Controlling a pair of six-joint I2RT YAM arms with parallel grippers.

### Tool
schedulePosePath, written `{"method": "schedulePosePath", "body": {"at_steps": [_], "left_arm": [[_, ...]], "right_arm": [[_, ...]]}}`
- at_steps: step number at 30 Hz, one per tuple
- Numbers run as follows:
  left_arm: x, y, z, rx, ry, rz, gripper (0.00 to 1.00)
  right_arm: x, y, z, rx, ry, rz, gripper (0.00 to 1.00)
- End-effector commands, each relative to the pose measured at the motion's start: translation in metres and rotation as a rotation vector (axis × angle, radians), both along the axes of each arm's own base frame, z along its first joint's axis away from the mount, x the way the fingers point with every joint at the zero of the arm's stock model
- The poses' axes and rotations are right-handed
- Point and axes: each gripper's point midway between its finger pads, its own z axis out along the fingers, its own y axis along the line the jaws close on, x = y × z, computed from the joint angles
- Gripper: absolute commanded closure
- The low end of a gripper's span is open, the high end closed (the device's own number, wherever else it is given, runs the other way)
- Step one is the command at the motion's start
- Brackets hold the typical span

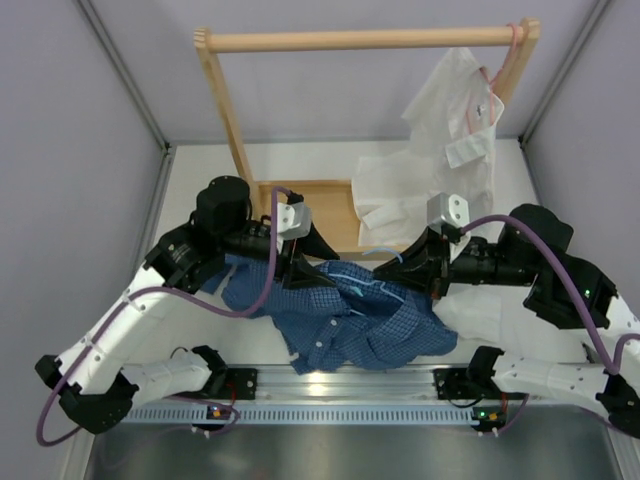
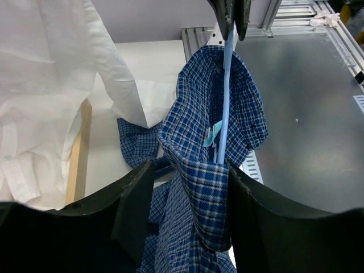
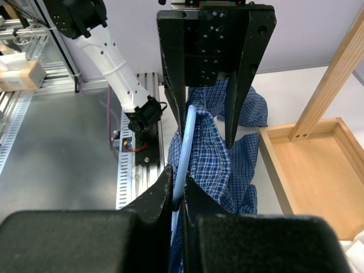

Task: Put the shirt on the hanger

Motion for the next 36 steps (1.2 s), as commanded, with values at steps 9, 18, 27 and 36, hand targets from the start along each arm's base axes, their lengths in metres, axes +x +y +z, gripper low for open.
{"method": "schedulePosePath", "body": {"at_steps": [9, 18, 27, 36], "left_arm": [[-0.007, -0.006, 0.005, -0.037, -0.046, -0.083, 1.00], [-0.021, -0.001, 0.006, -0.062, -0.069, -0.154, 1.00], [-0.029, 0.003, 0.005, -0.056, -0.069, -0.188, 1.00], [-0.041, 0.005, 0.024, -0.087, -0.050, -0.247, 1.00]], "right_arm": [[-0.010, -0.004, 0.009, 0.025, -0.046, 0.042, 1.00], [0.002, -0.027, -0.001, 0.005, -0.044, -0.098, 0.32], [-0.025, -0.086, -0.089, -0.037, 0.103, -0.189, 0.37], [-0.026, -0.051, -0.111, -0.092, 0.155, -0.076, 0.48]]}}
